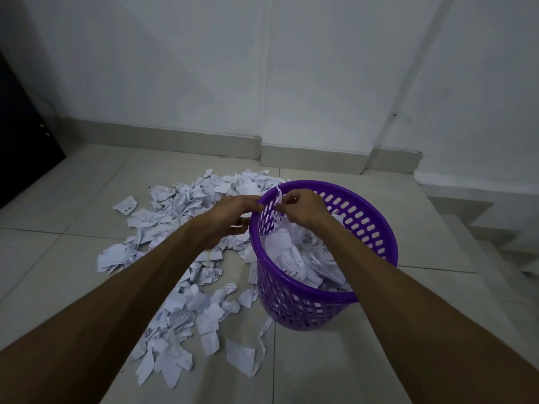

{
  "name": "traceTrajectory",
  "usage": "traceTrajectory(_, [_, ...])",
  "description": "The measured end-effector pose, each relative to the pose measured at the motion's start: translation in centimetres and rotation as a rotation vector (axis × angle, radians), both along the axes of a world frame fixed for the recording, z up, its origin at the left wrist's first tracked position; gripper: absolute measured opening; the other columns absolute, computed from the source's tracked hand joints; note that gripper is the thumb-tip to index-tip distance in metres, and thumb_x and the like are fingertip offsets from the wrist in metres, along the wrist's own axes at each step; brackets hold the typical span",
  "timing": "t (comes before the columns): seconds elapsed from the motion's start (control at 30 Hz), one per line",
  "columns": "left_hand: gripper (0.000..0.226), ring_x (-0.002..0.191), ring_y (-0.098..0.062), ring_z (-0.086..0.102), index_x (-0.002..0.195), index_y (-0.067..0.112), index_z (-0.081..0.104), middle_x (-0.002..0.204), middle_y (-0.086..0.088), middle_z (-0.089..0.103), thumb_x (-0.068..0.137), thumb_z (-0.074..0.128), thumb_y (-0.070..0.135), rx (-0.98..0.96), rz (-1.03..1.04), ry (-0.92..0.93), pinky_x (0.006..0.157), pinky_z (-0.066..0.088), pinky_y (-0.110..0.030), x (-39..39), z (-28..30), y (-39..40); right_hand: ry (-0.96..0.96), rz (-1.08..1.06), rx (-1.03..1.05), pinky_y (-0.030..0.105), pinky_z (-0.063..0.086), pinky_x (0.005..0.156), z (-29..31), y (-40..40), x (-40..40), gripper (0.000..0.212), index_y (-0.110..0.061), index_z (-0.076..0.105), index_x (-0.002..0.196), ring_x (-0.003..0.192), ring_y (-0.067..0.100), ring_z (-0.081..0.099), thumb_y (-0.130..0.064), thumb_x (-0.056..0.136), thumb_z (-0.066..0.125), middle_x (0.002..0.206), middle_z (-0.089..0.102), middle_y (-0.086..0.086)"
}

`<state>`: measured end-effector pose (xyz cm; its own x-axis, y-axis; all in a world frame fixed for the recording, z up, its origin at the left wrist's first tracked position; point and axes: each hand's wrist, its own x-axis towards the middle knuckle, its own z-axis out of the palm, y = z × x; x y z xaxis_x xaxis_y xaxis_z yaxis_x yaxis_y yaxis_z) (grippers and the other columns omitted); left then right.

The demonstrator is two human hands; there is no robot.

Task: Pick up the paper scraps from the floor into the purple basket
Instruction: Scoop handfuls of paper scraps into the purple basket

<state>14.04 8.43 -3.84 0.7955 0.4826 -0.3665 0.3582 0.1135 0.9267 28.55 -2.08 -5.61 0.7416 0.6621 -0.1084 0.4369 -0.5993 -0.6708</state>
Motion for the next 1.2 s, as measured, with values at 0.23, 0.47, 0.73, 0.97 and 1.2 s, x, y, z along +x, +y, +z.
traceTrajectory(0.23, [0.021,0.082,-0.014,0.060,0.108,0.024,0.071,0.095,0.002,0.072,0.092,0.058,0.017,-0.013,-0.033,0.006,0.075,0.047,-0.025,0.1,0.0,0.4,0.160,0.303,-0.564,0.022,0.043,0.056,2.1,-3.8,1.9,0.023,-0.014,0.072,0.105,0.070,0.011,0.060,-0.030,0.089,0.070,0.088,0.068,-0.005])
traceTrajectory(0.47, [0.022,0.086,-0.014,0.060,0.111,0.024,0.069,0.103,-0.001,0.072,0.094,0.057,0.017,-0.010,-0.032,0.017,0.075,0.048,-0.025,0.3,0.0,0.4,0.195,0.237,-0.852,0.022,0.045,0.059,4.9,-5.6,3.4,0.043,-0.017,0.075,0.105,0.073,0.008,0.063,-0.041,0.070,0.086,0.094,0.073,-0.008])
traceTrajectory(0.73, [0.025,0.087,-0.015,0.062,0.117,0.022,0.067,0.106,-0.004,0.072,0.095,0.056,0.019,-0.005,-0.059,0.015,0.077,0.049,-0.026,0.3,-0.2,0.6,0.753,0.230,-0.317,0.025,0.059,0.075,5.0,-3.5,1.3,0.030,0.000,0.062,0.125,0.099,0.021,0.071,-0.012,0.097,0.058,0.124,0.066,0.014])
traceTrajectory(0.97, [0.025,0.082,-0.013,0.062,0.119,0.021,0.066,0.097,0.001,0.072,0.096,0.056,0.023,-0.024,-0.057,0.020,0.071,0.050,-0.024,0.1,-0.6,0.8,0.821,0.157,-0.509,0.036,0.058,0.090,-2.4,-2.0,0.3,0.033,0.013,0.054,0.129,0.120,0.034,0.060,-0.002,0.102,0.041,0.129,0.060,0.027])
traceTrajectory(1.2, [0.023,0.086,-0.014,0.063,0.116,0.023,0.066,0.098,0.002,0.072,0.096,0.057,0.028,-0.043,-0.095,0.016,0.077,0.050,-0.025,-0.1,-0.8,1.1,0.803,0.154,-0.572,0.030,0.058,0.073,-4.3,-2.7,-0.6,0.033,0.008,0.056,0.129,0.103,0.028,0.066,-0.006,0.101,0.047,0.117,0.066,0.020])
